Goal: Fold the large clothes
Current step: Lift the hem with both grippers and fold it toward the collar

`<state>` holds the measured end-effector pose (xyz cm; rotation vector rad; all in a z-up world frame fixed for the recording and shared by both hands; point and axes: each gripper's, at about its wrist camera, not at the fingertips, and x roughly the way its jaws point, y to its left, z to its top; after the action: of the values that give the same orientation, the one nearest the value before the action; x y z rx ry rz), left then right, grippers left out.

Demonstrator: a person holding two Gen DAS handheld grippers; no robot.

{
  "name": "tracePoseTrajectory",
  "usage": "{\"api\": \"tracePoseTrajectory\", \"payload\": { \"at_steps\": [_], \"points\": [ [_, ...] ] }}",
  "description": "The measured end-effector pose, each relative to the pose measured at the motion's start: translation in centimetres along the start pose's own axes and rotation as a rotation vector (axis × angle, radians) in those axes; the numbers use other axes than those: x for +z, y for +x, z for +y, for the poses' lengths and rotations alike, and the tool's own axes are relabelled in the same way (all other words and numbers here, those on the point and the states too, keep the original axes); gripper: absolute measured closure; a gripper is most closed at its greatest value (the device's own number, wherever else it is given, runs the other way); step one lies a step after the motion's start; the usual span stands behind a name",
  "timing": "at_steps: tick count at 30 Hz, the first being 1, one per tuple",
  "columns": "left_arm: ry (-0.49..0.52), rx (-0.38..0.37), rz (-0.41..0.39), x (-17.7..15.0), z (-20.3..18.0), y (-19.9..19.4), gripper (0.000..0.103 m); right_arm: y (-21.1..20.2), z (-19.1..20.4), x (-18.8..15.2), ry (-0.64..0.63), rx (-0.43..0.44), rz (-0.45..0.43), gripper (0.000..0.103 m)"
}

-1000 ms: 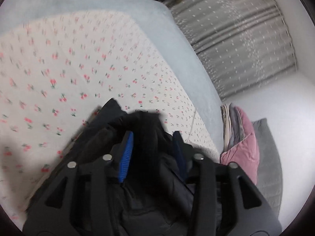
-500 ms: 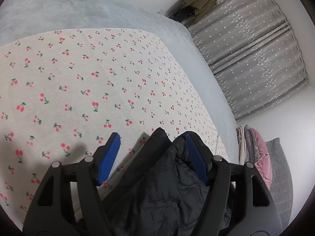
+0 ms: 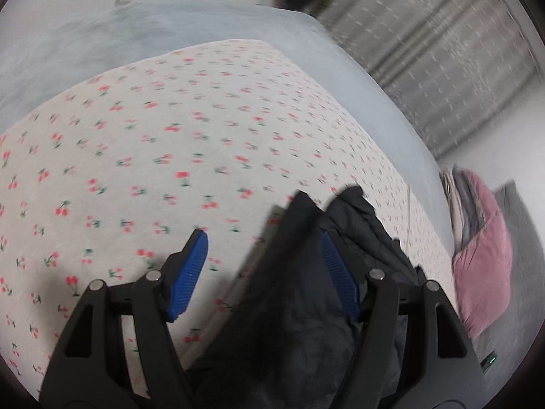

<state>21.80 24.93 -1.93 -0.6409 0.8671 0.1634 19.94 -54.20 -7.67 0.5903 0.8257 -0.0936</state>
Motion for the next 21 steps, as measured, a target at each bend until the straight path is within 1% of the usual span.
{"api": "tracePoseTrajectory", "payload": {
  "at_steps": [2, 5, 6, 7, 8, 9, 10, 11, 13, 16, 17, 19, 21],
  "points": [
    [0.048, 0.006, 0.019, -0.2, -1.4, 1.2, 0.033, 0.1, -1.1, 0.4, 0.021, 0.008, 0.003, 0.044],
    [0.087, -0.019, 0.099, -0.8, -3.3, 4.1, 0.033, 1.1, -2.1, 1.0, 0.054, 0.041, 0.019, 0.044],
    [0.085, -0.021, 0.111, -1.0, -3.6, 5.0, 0.036, 1.6, -2.0, 1.0, 0.051, 0.053, 0.029, 0.044],
    [0.090, -0.007, 0.102, -1.0, -4.0, 5.5, 0.057, 2.1, -1.8, 0.9, 0.035, 0.064, 0.037, 0.048],
    [0.104, 0.031, 0.085, -1.0, -4.4, 5.9, 0.068, 2.4, -1.4, 0.9, 0.021, 0.069, 0.039, 0.070],
    [0.112, 0.065, 0.071, -0.9, -4.8, 5.9, 0.089, 2.7, -0.7, 0.9, -0.004, 0.075, 0.037, 0.084],
    [0.111, 0.065, 0.057, -0.6, -5.0, 5.8, 0.095, 2.7, -0.1, 0.9, -0.021, 0.066, 0.033, 0.093],
    [0.101, 0.043, 0.032, -0.3, -5.2, 5.4, 0.097, 2.6, 0.7, 1.1, -0.048, 0.048, 0.011, 0.095],
    [0.106, 0.018, -0.030, 0.3, -5.8, 4.4, 0.098, 2.0, 2.0, 1.5, -0.081, 0.040, -0.045, 0.096],
    [0.132, 0.019, -0.100, 0.6, -6.8, 4.2, 0.098, 1.3, 3.4, 2.4, -0.096, 0.038, -0.119, 0.097],
    [0.151, 0.037, -0.110, 0.6, -7.1, 4.7, 0.098, 1.4, 3.7, 2.5, -0.101, 0.025, -0.133, 0.097],
    [0.190, 0.106, -0.095, 0.2, -7.6, 6.6, 0.098, 2.2, 4.2, 2.6, -0.116, -0.035, -0.147, 0.097],
    [0.195, 0.138, -0.073, 0.0, -7.4, 8.1, 0.098, 4.0, 3.5, 2.5, -0.097, -0.072, -0.112, 0.097]
  ]
}}
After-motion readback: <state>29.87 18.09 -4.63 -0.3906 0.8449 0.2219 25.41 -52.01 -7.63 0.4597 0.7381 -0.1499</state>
